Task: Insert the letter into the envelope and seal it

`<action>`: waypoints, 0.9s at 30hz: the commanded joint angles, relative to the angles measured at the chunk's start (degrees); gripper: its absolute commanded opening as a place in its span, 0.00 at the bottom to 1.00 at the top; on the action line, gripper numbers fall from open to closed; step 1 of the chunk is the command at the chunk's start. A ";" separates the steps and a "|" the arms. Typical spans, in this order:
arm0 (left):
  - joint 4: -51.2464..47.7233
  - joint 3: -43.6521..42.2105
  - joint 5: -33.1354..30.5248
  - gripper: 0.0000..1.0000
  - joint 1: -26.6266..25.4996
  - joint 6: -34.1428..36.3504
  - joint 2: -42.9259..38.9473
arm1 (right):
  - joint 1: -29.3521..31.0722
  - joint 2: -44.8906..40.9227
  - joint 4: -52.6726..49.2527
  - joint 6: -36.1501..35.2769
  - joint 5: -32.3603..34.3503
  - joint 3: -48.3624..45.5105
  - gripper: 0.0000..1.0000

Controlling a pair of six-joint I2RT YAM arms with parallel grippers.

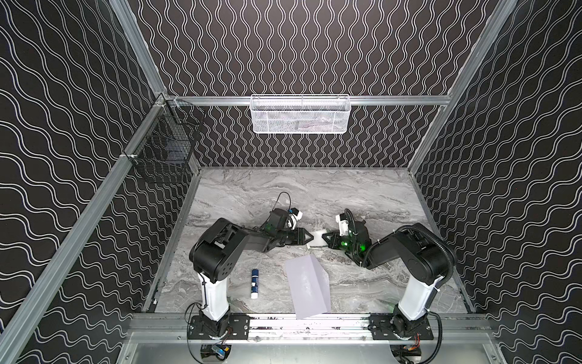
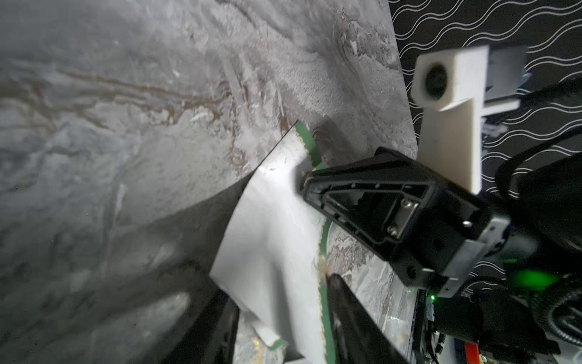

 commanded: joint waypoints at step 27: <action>4.53 0.16 1.80 0.00 1.58 -3.90 3.55 | 3.06 -9.78 -10.15 -9.19 3.52 1.24 0.12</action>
